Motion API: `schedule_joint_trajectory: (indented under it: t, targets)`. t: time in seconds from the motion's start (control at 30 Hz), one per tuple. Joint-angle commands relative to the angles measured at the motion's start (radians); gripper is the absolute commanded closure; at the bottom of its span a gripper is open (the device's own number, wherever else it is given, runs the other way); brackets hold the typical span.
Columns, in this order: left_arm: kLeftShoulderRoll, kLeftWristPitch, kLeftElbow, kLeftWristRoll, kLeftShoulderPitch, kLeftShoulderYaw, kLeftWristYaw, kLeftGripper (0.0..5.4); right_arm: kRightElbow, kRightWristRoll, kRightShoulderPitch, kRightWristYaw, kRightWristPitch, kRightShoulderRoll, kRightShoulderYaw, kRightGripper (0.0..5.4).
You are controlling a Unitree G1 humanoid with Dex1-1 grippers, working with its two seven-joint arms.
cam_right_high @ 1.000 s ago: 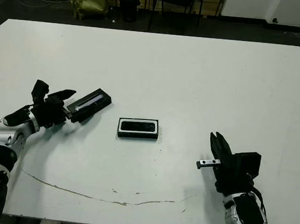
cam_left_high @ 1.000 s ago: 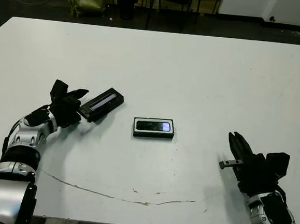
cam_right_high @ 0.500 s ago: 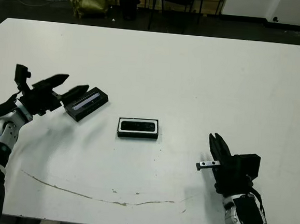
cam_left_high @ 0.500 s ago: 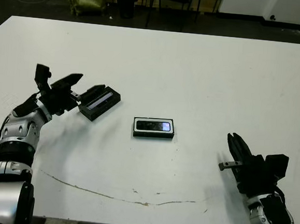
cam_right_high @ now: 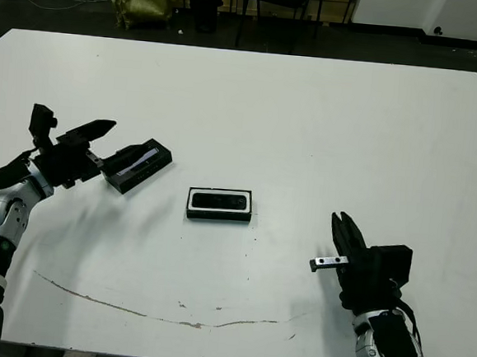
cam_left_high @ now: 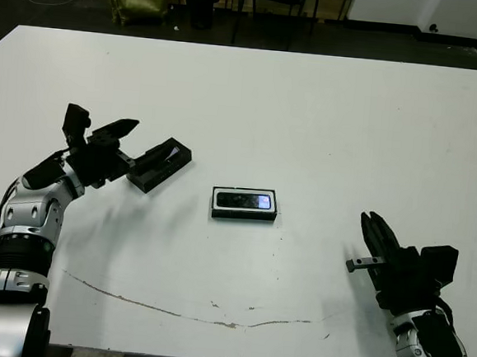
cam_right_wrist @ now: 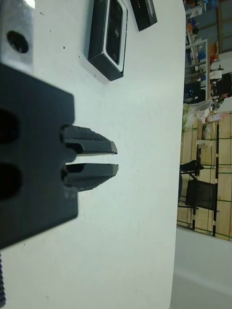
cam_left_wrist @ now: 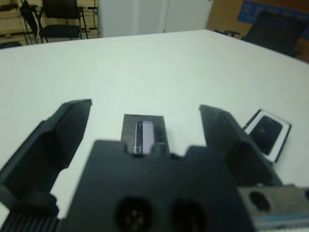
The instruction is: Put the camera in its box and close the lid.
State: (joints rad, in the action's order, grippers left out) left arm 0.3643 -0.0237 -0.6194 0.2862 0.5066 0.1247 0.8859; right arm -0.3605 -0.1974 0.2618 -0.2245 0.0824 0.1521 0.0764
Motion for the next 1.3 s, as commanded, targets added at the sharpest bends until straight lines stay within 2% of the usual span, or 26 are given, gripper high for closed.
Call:
schedule_joint_trajectory:
  t: [0.03,0.33,0.47,0.53,0.67,0.83,1.3]
  targets:
    - [0.023,-0.001,-0.086,-0.049,0.010,-0.024,-0.014,0.02,0.012,0.006,0.009,-0.001,0.014,0.010,0.003,5.40]
    - [0.043,0.031,-0.257,-0.112,0.081,-0.040,-0.039,0.02,0.027,-0.004,0.005,-0.010,0.009,0.006,0.005,5.40]
    - [0.040,0.019,-0.276,-0.111,0.095,-0.039,-0.036,0.02,-0.010,0.020,0.014,0.011,0.044,0.009,-0.007,5.40]
    - [0.037,0.020,-0.288,-0.107,0.099,-0.038,-0.025,0.02,0.012,0.015,0.010,-0.004,0.017,0.009,-0.003,5.40]
    - [0.033,0.033,-0.299,-0.111,0.103,-0.042,-0.022,0.02,0.025,0.001,0.007,-0.014,0.010,0.006,0.002,5.40]
    - [0.026,0.015,-0.298,-0.107,0.105,-0.042,-0.023,0.02,0.003,0.008,0.009,-0.002,0.050,0.008,0.000,5.40]
    - [0.018,0.050,-0.296,-0.127,0.087,-0.073,0.010,0.02,0.048,-0.002,0.001,-0.022,0.003,0.002,0.006,5.40]
